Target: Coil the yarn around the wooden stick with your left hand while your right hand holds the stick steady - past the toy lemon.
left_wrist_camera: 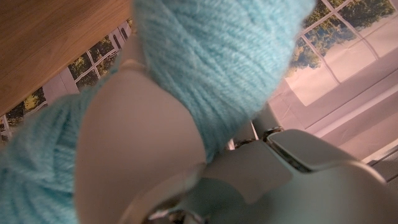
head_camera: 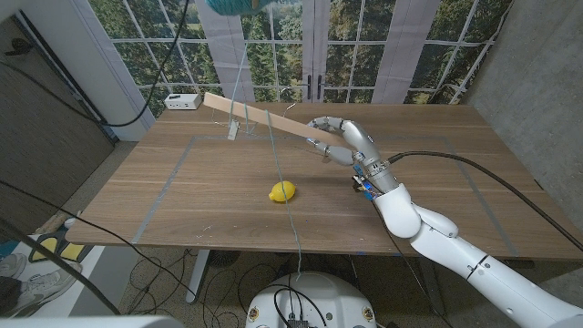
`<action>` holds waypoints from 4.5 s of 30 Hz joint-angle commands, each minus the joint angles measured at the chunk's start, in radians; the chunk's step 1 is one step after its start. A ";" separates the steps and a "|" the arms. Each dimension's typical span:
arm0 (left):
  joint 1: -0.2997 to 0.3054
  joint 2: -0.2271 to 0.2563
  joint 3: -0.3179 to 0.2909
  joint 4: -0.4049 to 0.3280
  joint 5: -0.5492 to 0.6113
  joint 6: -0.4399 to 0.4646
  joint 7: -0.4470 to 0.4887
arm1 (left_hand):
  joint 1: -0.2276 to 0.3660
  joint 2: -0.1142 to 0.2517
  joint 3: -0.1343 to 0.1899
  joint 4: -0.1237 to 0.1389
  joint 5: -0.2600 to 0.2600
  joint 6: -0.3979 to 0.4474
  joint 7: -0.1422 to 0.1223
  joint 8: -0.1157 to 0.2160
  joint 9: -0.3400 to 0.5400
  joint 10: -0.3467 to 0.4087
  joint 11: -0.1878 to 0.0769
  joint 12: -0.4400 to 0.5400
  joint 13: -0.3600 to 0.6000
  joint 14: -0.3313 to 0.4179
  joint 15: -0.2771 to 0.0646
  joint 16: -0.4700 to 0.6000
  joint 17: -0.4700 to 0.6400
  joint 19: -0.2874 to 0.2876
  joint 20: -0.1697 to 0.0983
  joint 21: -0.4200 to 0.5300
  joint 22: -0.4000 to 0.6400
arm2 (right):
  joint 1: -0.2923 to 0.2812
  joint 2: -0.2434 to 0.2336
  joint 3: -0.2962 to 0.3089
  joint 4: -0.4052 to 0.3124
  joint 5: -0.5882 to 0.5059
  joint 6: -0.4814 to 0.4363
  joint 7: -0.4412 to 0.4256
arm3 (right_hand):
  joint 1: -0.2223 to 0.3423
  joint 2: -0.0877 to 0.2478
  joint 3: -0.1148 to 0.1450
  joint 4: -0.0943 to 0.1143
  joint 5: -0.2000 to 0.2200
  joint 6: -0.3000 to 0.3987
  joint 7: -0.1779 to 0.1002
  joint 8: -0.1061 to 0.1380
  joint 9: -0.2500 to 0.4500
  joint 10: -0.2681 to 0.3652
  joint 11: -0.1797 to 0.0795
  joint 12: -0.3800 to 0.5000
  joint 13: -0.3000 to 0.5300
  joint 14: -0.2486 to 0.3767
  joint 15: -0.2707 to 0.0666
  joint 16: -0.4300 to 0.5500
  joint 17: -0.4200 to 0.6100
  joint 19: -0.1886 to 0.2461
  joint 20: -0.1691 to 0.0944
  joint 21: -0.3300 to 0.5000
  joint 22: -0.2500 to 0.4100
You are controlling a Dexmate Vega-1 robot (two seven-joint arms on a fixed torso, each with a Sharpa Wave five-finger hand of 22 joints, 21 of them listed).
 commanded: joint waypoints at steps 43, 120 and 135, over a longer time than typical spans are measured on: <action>0.986 0.219 -0.781 -0.046 0.067 -0.380 -0.109 | 0.104 0.133 0.114 0.045 0.008 0.085 -0.041 -0.011 0.014 0.095 -0.073 -0.020 0.013 0.335 -0.370 -0.008 0.261 -0.063 -0.183 0.006 0.001 | 0.008 0.265 0.200 0.177 0.444 0.117 0.164 | 0.042 0.041 -0.001 0.009 0.008 0.187 -0.157 -0.003 0.008 0.096 -0.079 -0.008 0.006 0.011 -0.081 -0.010 0.003 -0.010 -0.128 0.023 -0.003; 1.107 0.241 -0.854 -0.366 0.022 -0.469 -0.173 | 0.112 0.141 0.103 0.042 -0.006 0.090 -0.038 -0.037 0.030 0.101 -0.066 -0.047 0.031 0.341 -0.371 -0.017 0.265 -0.062 -0.183 0.012 0.001 | 0.029 0.026 0.083 -0.068 -0.072 -0.607 -0.082 | 0.048 0.038 -0.003 0.010 0.007 0.198 -0.164 -0.019 0.002 0.102 -0.077 -0.025 0.007 0.014 -0.081 -0.021 0.003 -0.019 -0.127 0.049 -0.006; 1.260 0.269 -0.966 -0.314 0.134 -0.435 -0.137 | 0.113 0.143 0.101 0.042 -0.009 0.094 -0.039 -0.040 0.034 0.101 -0.069 -0.052 0.034 0.339 -0.371 -0.021 0.263 -0.064 -0.183 0.012 0.001 | 0.037 -0.107 0.086 -0.216 0.032 -0.818 0.213 | 0.052 0.041 0.000 0.010 0.007 0.200 -0.157 -0.026 -0.007 0.105 -0.067 -0.031 0.002 0.018 -0.080 -0.021 0.002 -0.018 -0.120 0.054 -0.007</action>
